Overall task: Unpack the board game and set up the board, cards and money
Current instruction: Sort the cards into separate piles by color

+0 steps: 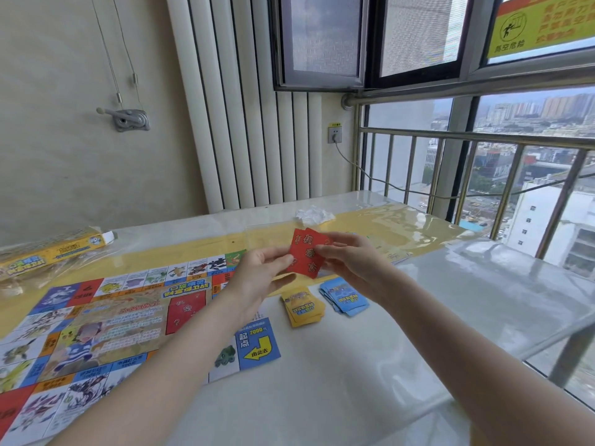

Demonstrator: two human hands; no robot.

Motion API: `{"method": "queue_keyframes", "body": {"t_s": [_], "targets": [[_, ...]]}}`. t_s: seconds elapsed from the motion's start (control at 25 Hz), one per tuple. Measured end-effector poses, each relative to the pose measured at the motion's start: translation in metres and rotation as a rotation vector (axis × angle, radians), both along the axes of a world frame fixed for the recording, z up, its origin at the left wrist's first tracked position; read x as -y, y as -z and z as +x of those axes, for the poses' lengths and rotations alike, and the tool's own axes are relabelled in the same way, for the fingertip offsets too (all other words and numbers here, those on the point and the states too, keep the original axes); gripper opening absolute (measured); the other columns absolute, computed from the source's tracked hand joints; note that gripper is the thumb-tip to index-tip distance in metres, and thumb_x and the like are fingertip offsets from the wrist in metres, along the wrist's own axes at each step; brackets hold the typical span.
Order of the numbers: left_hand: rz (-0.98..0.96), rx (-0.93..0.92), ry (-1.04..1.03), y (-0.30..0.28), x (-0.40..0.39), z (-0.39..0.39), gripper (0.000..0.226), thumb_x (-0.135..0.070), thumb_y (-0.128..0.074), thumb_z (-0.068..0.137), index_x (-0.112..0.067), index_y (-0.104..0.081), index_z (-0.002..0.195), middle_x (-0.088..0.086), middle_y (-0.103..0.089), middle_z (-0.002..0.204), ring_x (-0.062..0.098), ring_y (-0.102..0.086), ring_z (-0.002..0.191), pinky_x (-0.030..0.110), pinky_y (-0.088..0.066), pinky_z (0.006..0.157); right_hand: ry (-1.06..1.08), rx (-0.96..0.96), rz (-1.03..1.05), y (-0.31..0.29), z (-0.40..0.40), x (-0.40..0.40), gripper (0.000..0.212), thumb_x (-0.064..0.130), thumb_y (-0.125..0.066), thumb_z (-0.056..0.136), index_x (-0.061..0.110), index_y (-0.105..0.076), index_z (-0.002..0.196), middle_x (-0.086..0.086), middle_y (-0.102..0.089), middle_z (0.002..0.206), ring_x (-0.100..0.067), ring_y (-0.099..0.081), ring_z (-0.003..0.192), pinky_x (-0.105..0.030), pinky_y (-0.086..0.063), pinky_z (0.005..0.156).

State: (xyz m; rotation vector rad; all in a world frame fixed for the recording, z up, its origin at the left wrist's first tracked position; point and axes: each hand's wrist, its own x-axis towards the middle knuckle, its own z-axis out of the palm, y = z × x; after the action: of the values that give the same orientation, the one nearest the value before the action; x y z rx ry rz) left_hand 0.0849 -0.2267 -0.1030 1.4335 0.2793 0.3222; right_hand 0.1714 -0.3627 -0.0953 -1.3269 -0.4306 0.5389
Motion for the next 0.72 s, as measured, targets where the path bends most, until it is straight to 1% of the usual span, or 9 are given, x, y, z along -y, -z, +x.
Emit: {"method": "queue_keyframes", "body": {"t_s": [0.12, 0.24, 0.36, 0.48, 0.52, 0.56, 0.6, 0.64, 0.72], "targets": [[-0.106, 0.037, -0.015, -0.004, 0.0, 0.0, 0.022, 0.003, -0.056, 0.088, -0.002, -0.059, 0.109, 0.009, -0.064, 0.092, 0.014, -0.061, 0.08, 0.018, -0.056, 0.063, 0.057, -0.029, 0.026, 0.001, 0.004, -0.001, 0.026, 0.001, -0.058, 0.086, 0.003, -0.056, 0.113, -0.014, -0.065, 0.096, -0.021, -0.061, 0.082, -0.026, -0.052, 0.072], [-0.113, 0.067, -0.062, -0.006, 0.004, 0.004, 0.015, 0.003, -0.057, 0.087, -0.008, -0.061, 0.097, 0.007, -0.066, 0.088, 0.013, -0.062, 0.079, 0.019, -0.056, 0.067, 0.069, -0.074, 0.051, 0.0, 0.005, -0.001, 0.028, 0.003, -0.059, 0.086, 0.0, -0.056, 0.114, -0.013, -0.066, 0.091, -0.018, -0.065, 0.074, -0.021, -0.054, 0.064], [0.041, 0.072, -0.043, -0.008, 0.016, 0.016, 0.024, 0.003, -0.057, 0.088, -0.004, -0.062, 0.109, 0.003, -0.066, 0.092, 0.01, -0.063, 0.08, 0.019, -0.056, 0.074, 0.071, -0.022, 0.01, -0.01, 0.008, 0.005, 0.022, 0.003, -0.056, 0.087, 0.0, -0.057, 0.109, -0.008, -0.066, 0.089, -0.017, -0.064, 0.08, -0.024, -0.053, 0.073], [0.278, 0.056, -0.051, -0.01, 0.021, 0.034, 0.031, 0.002, -0.055, 0.089, -0.008, -0.061, 0.119, -0.002, -0.063, 0.096, 0.012, -0.062, 0.086, 0.027, -0.056, 0.082, 0.237, 0.025, 0.006, -0.031, 0.032, 0.028, 0.025, -0.002, -0.054, 0.086, -0.004, -0.054, 0.111, -0.009, -0.064, 0.089, -0.018, -0.062, 0.081, -0.03, -0.052, 0.078], [0.346, 0.046, -0.071, -0.009, 0.02, 0.041, 0.03, 0.001, -0.053, 0.09, -0.008, -0.062, 0.117, -0.004, -0.063, 0.093, 0.014, -0.062, 0.087, 0.032, -0.055, 0.086, 0.294, 0.06, -0.067, -0.037, 0.042, 0.038, 0.029, -0.003, -0.055, 0.085, -0.003, -0.053, 0.114, -0.01, -0.063, 0.092, -0.02, -0.062, 0.084, -0.033, -0.052, 0.082], [0.419, 0.033, -0.078, -0.006, 0.02, 0.046, 0.028, 0.001, -0.051, 0.09, -0.011, -0.065, 0.111, -0.005, -0.064, 0.091, 0.016, -0.063, 0.089, 0.036, -0.053, 0.089, 0.321, 0.12, -0.22, -0.041, 0.052, 0.048, 0.033, -0.004, -0.057, 0.084, -0.002, -0.053, 0.116, -0.013, -0.063, 0.097, -0.023, -0.061, 0.09, -0.035, -0.051, 0.087], [0.494, 0.017, -0.069, -0.003, 0.021, 0.049, 0.028, 0.001, -0.05, 0.09, -0.015, -0.067, 0.104, -0.006, -0.066, 0.09, 0.017, -0.064, 0.091, 0.037, -0.052, 0.091, 0.306, 0.203, -0.44, -0.042, 0.06, 0.056, 0.034, -0.004, -0.058, 0.083, 0.0, -0.054, 0.117, -0.015, -0.062, 0.104, -0.026, -0.06, 0.096, -0.037, -0.05, 0.091], [0.559, 0.004, -0.046, 0.0, 0.024, 0.052, 0.029, 0.001, -0.049, 0.09, -0.02, -0.067, 0.099, -0.006, -0.067, 0.092, 0.016, -0.064, 0.092, 0.033, -0.052, 0.091, 0.249, 0.287, -0.674, -0.041, 0.066, 0.062, 0.036, -0.004, -0.058, 0.083, 0.001, -0.054, 0.119, -0.017, -0.061, 0.11, -0.028, -0.059, 0.1, -0.037, -0.05, 0.092], [0.673, 0.0, -0.005, 0.007, 0.033, 0.056, 0.031, -0.001, -0.047, 0.09, -0.021, -0.067, 0.1, -0.007, -0.066, 0.097, 0.008, -0.061, 0.091, 0.012, -0.049, 0.082, 0.099, 0.401, -1.007, -0.034, 0.068, 0.063, 0.041, -0.002, -0.058, 0.084, 0.004, -0.052, 0.124, -0.017, -0.057, 0.118, -0.027, -0.057, 0.101, -0.032, -0.053, 0.083]]}}
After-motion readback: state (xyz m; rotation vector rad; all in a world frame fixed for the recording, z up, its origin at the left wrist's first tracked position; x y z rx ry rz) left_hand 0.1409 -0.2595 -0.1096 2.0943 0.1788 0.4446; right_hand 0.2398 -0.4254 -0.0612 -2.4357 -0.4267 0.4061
